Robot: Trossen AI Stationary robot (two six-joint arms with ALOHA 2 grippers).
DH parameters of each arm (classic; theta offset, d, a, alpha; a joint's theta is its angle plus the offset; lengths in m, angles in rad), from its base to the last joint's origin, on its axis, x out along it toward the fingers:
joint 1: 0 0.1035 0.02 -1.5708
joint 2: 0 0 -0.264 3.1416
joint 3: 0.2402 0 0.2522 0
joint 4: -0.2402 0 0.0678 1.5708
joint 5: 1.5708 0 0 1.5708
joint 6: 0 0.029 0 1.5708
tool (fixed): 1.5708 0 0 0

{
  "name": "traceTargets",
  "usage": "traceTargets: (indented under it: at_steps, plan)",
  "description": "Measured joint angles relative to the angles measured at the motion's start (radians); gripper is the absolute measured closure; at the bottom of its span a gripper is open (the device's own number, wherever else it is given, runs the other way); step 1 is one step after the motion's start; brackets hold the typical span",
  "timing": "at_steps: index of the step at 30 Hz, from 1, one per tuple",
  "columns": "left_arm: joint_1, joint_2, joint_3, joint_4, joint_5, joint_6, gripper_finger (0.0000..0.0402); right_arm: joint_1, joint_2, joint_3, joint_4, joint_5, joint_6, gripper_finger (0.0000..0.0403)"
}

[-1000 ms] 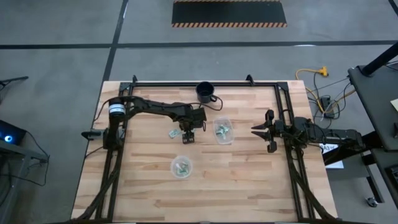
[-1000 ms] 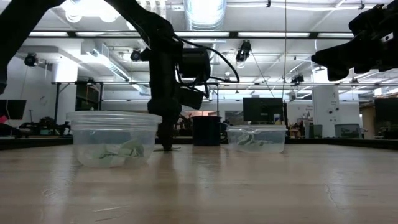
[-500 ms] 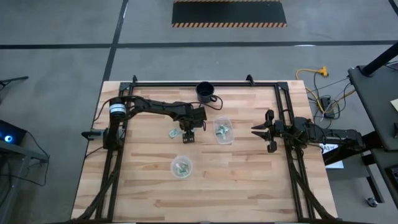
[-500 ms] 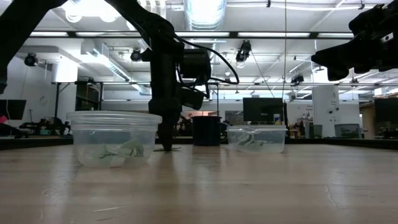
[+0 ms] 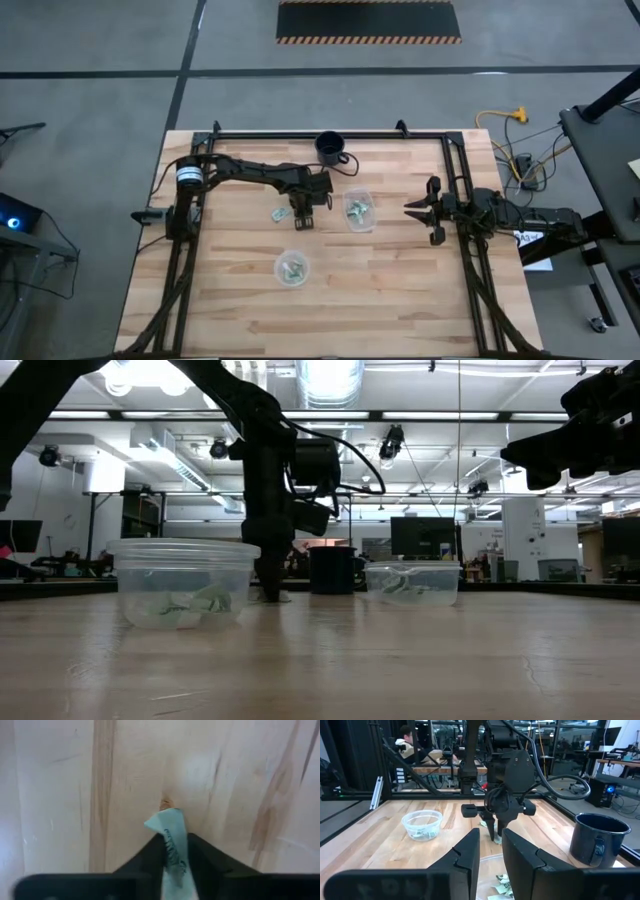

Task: Pick and place items into bin
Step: Put the white stevia packet into the left transparent bin

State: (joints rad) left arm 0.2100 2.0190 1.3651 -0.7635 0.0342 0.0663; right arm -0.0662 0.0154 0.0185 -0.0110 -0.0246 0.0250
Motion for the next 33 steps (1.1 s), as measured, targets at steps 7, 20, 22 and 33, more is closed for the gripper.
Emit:
traceTargets:
  at_steps: [7, 20, 22, 33]
  plan:
    - [0.000, 0.000, 0.000, -0.001, 0.023, 0.046, 0.0398, 0.000, 0.000, 0.000, 0.000, 0.000, -0.001, 0.0330]
    - [-0.011, -0.041, -0.003, -0.033, 0.008, 0.048, 0.0401, 0.000, 0.000, 0.000, 0.000, 0.000, -0.001, 0.0330]
    - [-0.017, -0.068, -0.008, -0.071, 0.009, 0.046, 0.0401, 0.000, 0.000, 0.000, 0.000, 0.000, 0.000, 0.0330]
    - [-0.095, -0.219, 0.070, -0.299, -0.018, -0.036, 0.0402, 0.000, 0.001, 0.000, -0.001, 0.000, 0.000, 0.0330]
